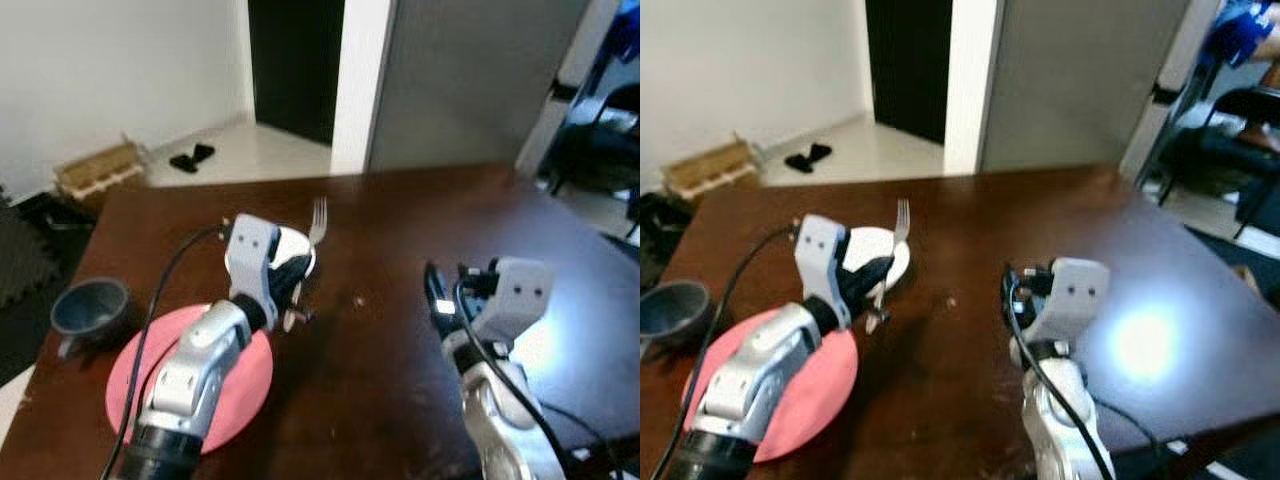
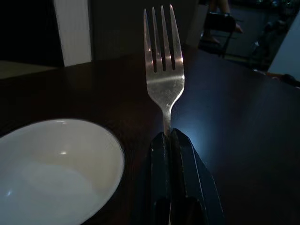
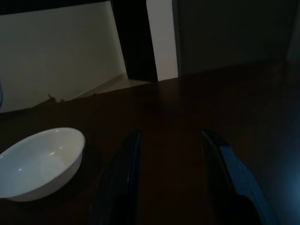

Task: Setting the table

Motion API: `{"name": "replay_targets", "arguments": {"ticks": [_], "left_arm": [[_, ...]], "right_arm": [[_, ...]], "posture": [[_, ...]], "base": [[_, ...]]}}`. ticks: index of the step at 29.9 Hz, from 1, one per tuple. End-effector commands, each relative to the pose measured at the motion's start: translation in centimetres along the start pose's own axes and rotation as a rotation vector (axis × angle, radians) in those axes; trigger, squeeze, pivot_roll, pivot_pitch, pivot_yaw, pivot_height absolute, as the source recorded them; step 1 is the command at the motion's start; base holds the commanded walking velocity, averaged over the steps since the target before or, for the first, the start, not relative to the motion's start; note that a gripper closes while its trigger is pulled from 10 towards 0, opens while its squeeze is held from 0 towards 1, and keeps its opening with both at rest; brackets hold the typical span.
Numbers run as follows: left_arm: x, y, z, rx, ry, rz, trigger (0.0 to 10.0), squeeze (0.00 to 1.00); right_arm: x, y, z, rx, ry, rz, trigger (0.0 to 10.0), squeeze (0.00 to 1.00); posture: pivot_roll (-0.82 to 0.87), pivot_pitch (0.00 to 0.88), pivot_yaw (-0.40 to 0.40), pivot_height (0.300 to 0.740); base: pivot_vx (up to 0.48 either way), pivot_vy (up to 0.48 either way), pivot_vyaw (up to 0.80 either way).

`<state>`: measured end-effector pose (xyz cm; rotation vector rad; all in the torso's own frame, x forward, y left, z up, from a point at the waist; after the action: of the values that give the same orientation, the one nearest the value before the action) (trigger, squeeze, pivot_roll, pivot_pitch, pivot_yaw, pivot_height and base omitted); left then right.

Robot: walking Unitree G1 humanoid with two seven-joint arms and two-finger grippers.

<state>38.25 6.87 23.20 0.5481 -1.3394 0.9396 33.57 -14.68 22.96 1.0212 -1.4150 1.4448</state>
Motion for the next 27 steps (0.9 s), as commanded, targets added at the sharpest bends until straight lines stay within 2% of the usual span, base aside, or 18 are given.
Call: {"name": "replay_targets", "arguments": {"ticks": [1, 7, 9, 11, 12, 14, 15, 16, 17, 19, 20, 21, 22, 25, 26, 27], "left_arm": [[-0.3, 0.4, -0.7, 0.027, 0.007, -0.007, 10.0, 0.00], [0.0, 0.7, -0.9, 0.043, -0.002, 0.000, 10.0, 0.00], [0.5, 1.3, -0.8, 0.032, -0.033, -0.010, 10.0, 0.00], [0.9, 2.0, 0.0, -0.033, -0.103, -0.086, 10.0, 0.00], [0.9, 2.0, 0.0, -0.033, -0.103, -0.086, 10.0, 0.00], [1.1, 2.8, 1.0, -0.147, -0.161, -0.214, 10.0, 0.00], [1.4, 3.0, 1.2, -0.181, -0.165, -0.246, 10.0, 0.00], [2.0, 2.6, 0.9, -0.152, -0.140, -0.242, 10.0, 0.00], [2.0, 2.6, 0.9, -0.152, -0.140, -0.242, 10.0, 0.00], [2.3, 2.0, 1.1, -0.130, -0.104, -0.238, 10.0, 0.00], [2.3, 2.0, 1.1, -0.130, -0.104, -0.238, 10.0, 0.00], [1.8, 1.9, 1.5, -0.146, -0.128, -0.261, 10.0, 0.00], [-0.1, 2.1, 2.5, -0.192, -0.162, -0.329, 10.0, 0.00], [-0.8, 2.1, 3.1, -0.206, -0.156, -0.355, 10.0, 0.00], [-1.8, 2.0, 3.9, -0.228, -0.151, -0.383, 10.0, 0.00], [-1.8, 2.0, 3.9, -0.228, -0.151, -0.383, 10.0, 0.00]], "right_arm": [[-0.2, 0.3, -0.3, 0.009, 0.007, -0.006, 10.0, 0.00], [-0.2, 0.3, -0.5, 0.021, 0.004, -0.005, 10.0, 0.00], [0.0, 0.4, -1.2, 0.071, -0.001, -0.001, 10.0, 0.00], [1.0, 0.5, -2.1, 0.141, 0.008, 0.021, 10.0, 0.00], [1.0, 0.5, -2.1, 0.141, 0.008, 0.021, 10.0, 0.00], [3.1, 0.4, -2.2, 0.180, 0.032, 0.076, 10.0, 0.00], [4.2, 0.3, -1.9, 0.173, 0.044, 0.107, 10.0, 0.00], [5.2, 0.0, -1.3, 0.145, 0.063, 0.139, 10.0, 0.00], [5.2, 0.0, -1.3, 0.145, 0.063, 0.139, 10.0, 0.00], [6.8, -0.4, 0.1, 0.082, 0.098, 0.192, 10.0, 0.00], [6.8, -0.4, 0.1, 0.082, 0.098, 0.192, 10.0, 0.00], [7.4, -0.6, 0.9, 0.040, 0.122, 0.212, 10.0, 0.00], [8.9, -0.7, 2.6, -0.032, 0.165, 0.256, 10.0, 0.00], [9.4, -0.7, 3.5, -0.063, 0.194, 0.268, 10.0, 0.00], [9.7, -0.6, 4.4, -0.093, 0.214, 0.275, 10.0, 0.00], [9.7, -0.6, 4.4, -0.093, 0.214, 0.275, 10.0, 0.00]], "posture": [[-0.04, 0.060, 0.028, 0.740], [-0.04, 0.057, 0.031, 0.740], [-0.04, 0.055, 0.032, 0.740], [-0.04, 0.055, 0.032, 0.740], [-0.04, 0.055, 0.032, 0.740], [-0.02, 0.052, 0.022, 0.740], [-0.01, 0.052, 0.023, 0.740], [-0.01, 0.050, 0.018, 0.740], [-0.01, 0.050, 0.018, 0.740], [0.00, 0.050, 0.016, 0.740], [0.00, 0.050, 0.016, 0.740], [0.00, 0.052, 0.020, 0.740], [0.01, 0.055, 0.031, 0.740], [0.01, 0.058, 0.037, 0.740], [0.01, 0.065, 0.053, 0.740], [0.01, 0.065, 0.053, 0.740]], "base": [[0.000, 0.000, 0.00], [0.000, 0.000, 0.00], [0.000, 0.000, 0.00], [0.000, 0.000, 0.00], [0.000, 0.000, 0.00], [0.000, 0.000, 0.00], [0.000, 0.000, 0.00], [0.000, 0.000, 0.00], [0.000, 0.000, 0.00], [0.000, 0.000, 0.00], [0.000, 0.000, 0.00], [0.000, 0.000, 0.00], [0.000, 0.000, 0.00], [0.000, 0.000, 0.00], [0.000, 0.000, 0.00], [0.000, 0.000, 0.00]]}}
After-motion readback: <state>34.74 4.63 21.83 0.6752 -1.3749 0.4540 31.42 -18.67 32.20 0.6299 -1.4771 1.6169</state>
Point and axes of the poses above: a point about 5 cm out from each wrist's last joint towards the gripper, its own y axis pointing back from the gripper into the wrist, its own x axis along the axis of the wrist's last joint, z = x × y, the point moved 5 cm from there along -y, pointing out of the wrist towards the gripper, and after that the axes turned 11 degrees about y, right-handed, at the moved point
